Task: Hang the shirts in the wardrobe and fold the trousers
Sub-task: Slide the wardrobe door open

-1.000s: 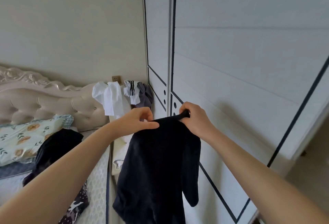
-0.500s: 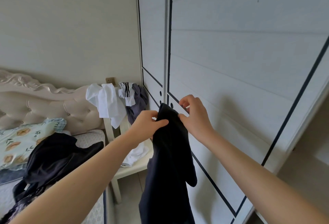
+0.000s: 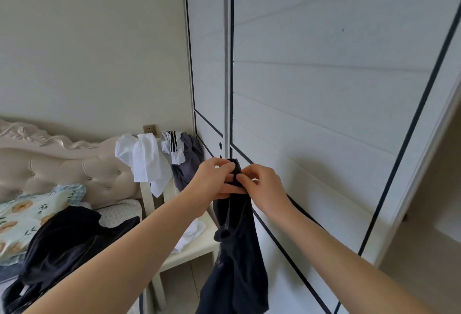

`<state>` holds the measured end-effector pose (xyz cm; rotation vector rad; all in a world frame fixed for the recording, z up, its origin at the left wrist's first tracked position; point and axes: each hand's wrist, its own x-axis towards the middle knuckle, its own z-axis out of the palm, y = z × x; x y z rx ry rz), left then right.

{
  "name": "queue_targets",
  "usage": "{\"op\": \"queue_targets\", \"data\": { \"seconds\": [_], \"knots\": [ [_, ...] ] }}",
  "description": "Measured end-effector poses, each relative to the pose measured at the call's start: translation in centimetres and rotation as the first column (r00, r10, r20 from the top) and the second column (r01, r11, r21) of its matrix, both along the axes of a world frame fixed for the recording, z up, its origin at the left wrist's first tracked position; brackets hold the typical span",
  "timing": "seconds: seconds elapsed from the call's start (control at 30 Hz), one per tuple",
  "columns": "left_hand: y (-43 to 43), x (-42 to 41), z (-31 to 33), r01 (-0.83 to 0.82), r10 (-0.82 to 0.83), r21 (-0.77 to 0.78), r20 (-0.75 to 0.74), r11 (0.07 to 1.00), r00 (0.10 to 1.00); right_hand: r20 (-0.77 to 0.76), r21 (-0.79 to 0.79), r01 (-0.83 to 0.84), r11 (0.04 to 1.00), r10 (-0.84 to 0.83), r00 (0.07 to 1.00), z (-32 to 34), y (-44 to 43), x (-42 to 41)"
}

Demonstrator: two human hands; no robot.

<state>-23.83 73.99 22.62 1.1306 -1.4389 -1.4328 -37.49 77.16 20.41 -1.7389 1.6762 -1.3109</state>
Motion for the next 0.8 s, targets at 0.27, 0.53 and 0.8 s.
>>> {"op": "queue_targets", "data": {
  "seconds": [0.27,0.53,0.8],
  "knots": [
    [-1.8,2.6,-0.5,0.087,0.076,-0.373,0.403,0.924,0.912,0.213,0.083,-0.205,0.975,0.184,0.96,1.4,0.0,-0.7],
    [-2.4,3.0,-0.4,0.255,-0.108,-0.255,0.478,0.933,0.872,0.237,0.118,-0.28,0.953,0.247,0.94,2.7,0.1,-1.0],
    [-2.2,4.4,2.3,0.336,-0.144,-0.303,0.516,0.892,0.845,0.033,0.198,-0.254,0.947,0.252,0.967,3.4,0.7,-2.6]
  ]
}}
